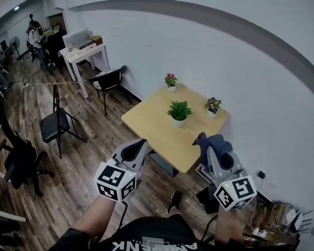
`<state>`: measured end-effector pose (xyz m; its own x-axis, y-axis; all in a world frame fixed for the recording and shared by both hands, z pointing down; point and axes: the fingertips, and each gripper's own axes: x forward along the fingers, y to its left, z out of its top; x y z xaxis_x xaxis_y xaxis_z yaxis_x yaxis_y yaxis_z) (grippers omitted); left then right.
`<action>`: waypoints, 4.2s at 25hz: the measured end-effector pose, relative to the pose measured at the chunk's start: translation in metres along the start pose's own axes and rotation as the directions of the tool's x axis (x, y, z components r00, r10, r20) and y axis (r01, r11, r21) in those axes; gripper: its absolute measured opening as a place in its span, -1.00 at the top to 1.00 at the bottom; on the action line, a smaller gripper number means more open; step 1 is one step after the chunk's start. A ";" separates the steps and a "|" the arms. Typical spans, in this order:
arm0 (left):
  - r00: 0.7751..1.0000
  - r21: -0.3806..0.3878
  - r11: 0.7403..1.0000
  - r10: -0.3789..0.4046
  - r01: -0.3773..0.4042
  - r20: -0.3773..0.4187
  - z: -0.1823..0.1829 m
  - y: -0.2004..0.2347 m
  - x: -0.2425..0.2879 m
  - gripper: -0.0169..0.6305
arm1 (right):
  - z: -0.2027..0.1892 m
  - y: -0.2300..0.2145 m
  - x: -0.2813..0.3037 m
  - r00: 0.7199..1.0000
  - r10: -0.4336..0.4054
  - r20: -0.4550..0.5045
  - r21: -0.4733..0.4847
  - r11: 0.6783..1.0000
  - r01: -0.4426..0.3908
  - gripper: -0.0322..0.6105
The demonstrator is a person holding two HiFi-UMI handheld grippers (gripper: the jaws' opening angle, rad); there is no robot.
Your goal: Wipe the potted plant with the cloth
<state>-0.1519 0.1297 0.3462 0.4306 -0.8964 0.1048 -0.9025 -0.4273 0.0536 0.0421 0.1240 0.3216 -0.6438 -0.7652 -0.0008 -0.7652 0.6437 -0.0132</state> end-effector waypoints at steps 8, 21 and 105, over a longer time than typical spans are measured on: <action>0.999 0.006 0.999 0.035 -0.034 -0.030 0.006 0.022 0.090 0.94 | 0.006 -0.081 0.063 0.999 0.048 0.003 0.001 0.999 -0.048 0.76; 0.991 -0.049 0.990 0.133 -0.133 -0.012 0.019 0.051 0.192 0.94 | -0.001 -0.182 0.110 0.992 0.122 0.011 0.030 0.992 -0.123 0.76; 0.552 0.555 -0.017 -0.087 0.831 -0.829 -0.298 0.098 0.389 0.89 | -0.105 -0.206 0.167 0.895 -0.374 -0.245 0.188 0.887 0.422 0.76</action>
<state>-0.0721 -0.2259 0.6881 0.3192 -0.3600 0.8767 0.3717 -0.8034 -0.4652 0.0908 -0.1358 0.4293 -0.2924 -0.9233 0.2492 -0.9484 0.2465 -0.1996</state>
